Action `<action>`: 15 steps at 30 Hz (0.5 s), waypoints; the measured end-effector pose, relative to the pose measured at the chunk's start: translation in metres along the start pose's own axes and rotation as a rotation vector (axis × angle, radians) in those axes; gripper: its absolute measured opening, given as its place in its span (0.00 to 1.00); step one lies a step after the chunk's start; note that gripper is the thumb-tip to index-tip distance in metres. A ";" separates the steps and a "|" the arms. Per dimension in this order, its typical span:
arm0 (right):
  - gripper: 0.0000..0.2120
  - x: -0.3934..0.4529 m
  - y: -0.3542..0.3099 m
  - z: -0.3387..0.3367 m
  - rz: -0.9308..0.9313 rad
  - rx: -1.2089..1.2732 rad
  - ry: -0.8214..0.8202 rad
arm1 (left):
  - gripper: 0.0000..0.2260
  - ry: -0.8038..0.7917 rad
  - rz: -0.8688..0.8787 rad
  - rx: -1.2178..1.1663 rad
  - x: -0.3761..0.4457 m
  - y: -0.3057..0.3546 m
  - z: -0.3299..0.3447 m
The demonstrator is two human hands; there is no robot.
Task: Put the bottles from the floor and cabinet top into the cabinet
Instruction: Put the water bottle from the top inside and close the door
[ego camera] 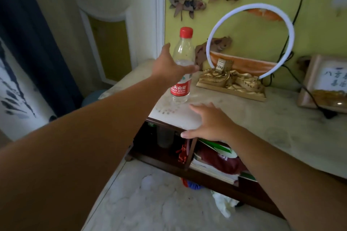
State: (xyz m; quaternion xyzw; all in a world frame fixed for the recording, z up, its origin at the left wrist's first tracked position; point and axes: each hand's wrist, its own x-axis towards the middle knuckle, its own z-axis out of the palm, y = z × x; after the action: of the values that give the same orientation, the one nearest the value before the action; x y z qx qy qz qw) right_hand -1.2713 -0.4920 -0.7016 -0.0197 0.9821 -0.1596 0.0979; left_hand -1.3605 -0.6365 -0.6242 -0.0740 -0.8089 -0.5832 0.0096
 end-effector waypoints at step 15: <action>0.47 0.015 0.033 0.034 -0.278 -0.388 0.331 | 0.26 0.179 0.103 0.131 0.006 -0.014 0.006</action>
State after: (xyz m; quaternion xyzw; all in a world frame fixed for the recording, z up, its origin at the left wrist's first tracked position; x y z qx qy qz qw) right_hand -1.2798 -0.4728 -0.7462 -0.1460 0.9848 0.0184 -0.0922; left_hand -1.3682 -0.6344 -0.6390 -0.0623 -0.8362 -0.5322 0.1166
